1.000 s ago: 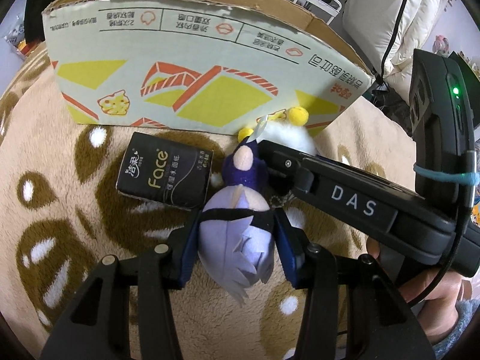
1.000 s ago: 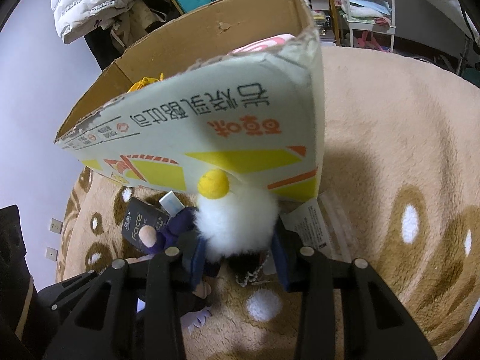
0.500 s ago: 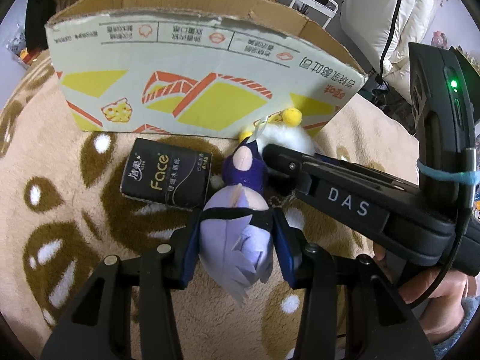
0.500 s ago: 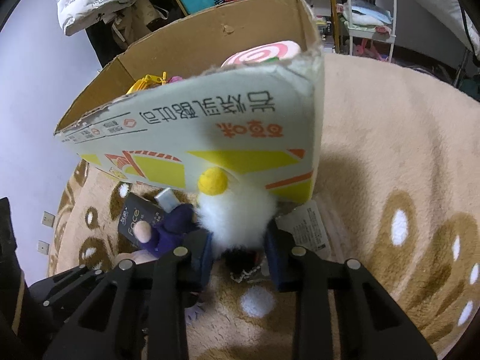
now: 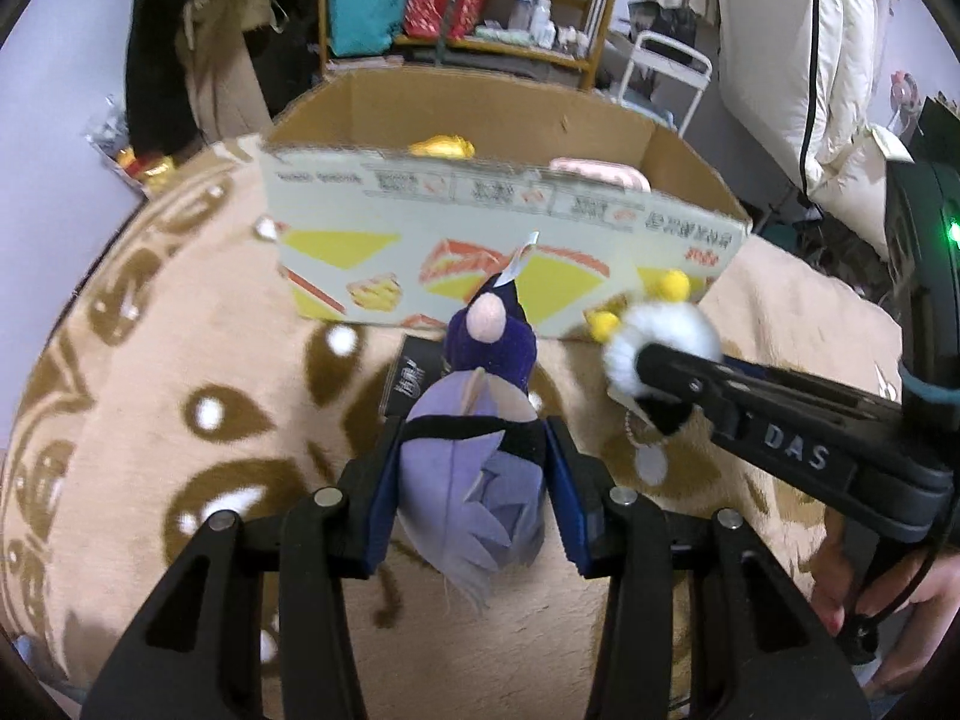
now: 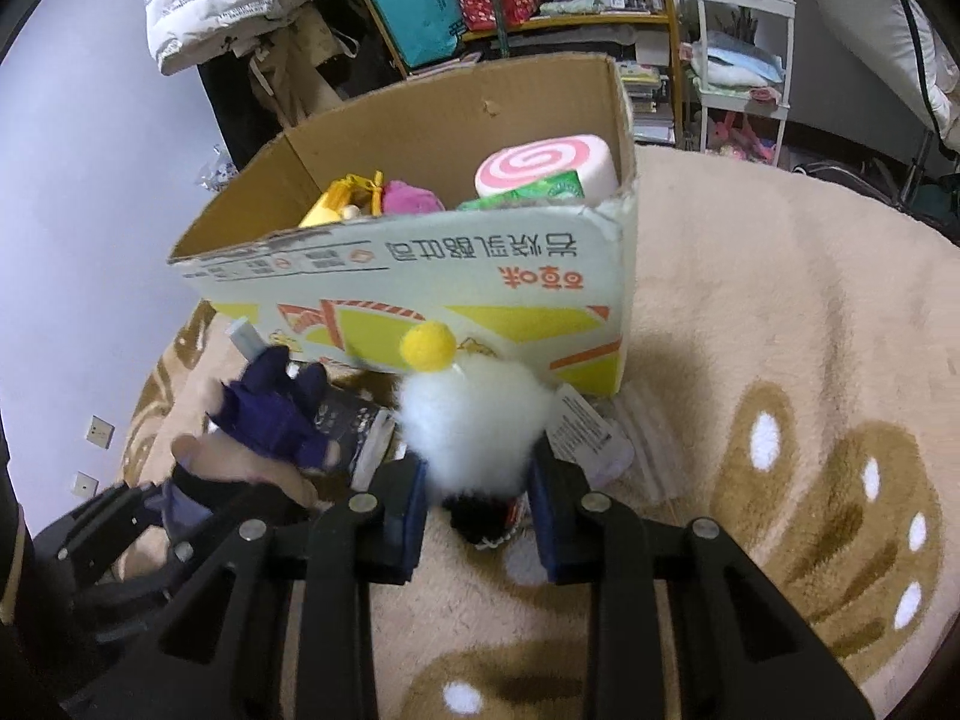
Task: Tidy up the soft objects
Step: 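Lift the white-haired doll with the left tool while the right tool grasps the white fluffy plush, then carry both plushes over the box and lower them inside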
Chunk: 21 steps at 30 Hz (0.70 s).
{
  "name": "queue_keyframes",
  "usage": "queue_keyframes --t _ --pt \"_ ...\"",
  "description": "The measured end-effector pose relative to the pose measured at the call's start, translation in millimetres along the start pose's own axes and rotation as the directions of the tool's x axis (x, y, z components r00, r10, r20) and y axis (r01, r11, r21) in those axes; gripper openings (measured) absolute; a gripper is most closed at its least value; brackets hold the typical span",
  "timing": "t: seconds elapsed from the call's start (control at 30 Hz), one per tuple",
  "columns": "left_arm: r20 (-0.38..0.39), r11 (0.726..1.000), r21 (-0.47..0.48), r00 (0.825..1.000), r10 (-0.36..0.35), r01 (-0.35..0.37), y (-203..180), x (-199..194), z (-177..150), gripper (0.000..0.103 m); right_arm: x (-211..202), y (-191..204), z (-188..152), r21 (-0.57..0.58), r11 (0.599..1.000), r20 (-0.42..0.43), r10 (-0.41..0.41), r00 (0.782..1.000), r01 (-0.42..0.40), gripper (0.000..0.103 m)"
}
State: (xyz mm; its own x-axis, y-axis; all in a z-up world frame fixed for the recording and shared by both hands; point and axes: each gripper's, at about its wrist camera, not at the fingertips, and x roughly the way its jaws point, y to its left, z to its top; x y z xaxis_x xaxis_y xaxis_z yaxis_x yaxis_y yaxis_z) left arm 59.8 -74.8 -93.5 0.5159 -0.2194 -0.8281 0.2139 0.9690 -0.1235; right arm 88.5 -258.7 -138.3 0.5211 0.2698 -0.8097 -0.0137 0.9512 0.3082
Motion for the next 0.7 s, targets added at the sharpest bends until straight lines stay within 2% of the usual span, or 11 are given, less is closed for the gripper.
queue_keyframes --t 0.1,0.2,0.37,0.43,0.57,0.7 --pt "0.048 1.0 -0.004 0.998 0.027 -0.027 5.1 -15.9 2.0 0.043 -15.0 2.8 -0.9 -0.004 1.0 0.03 0.005 1.0 -0.005 0.031" --pt "0.122 0.997 -0.02 0.989 0.078 -0.076 11.1 -35.5 4.2 0.043 -33.2 6.2 -0.5 -0.014 1.0 0.073 0.016 0.997 -0.015 0.031" --pt "0.267 0.984 -0.041 0.947 0.177 -0.173 22.6 -70.0 6.5 0.043 -59.0 16.0 -1.1 -0.053 0.999 0.15 0.015 0.989 -0.007 0.031" --pt "0.318 0.977 -0.037 0.925 0.211 -0.21 25.3 -82.8 8.3 0.043 -67.9 19.2 -0.2 -0.06 0.998 0.174 0.01 0.985 0.0 0.031" --pt "0.423 0.97 -0.019 0.877 0.227 -0.242 24.9 -104.3 15.5 0.043 -83.4 23.0 7.0 -0.058 0.998 0.208 0.023 0.978 -0.012 0.031" --pt "0.476 0.971 -0.001 0.854 0.212 -0.24 18.7 -119.4 33.0 0.043 -103.8 32.9 20.1 -0.086 0.996 0.266 0.049 0.963 -0.027 0.031"
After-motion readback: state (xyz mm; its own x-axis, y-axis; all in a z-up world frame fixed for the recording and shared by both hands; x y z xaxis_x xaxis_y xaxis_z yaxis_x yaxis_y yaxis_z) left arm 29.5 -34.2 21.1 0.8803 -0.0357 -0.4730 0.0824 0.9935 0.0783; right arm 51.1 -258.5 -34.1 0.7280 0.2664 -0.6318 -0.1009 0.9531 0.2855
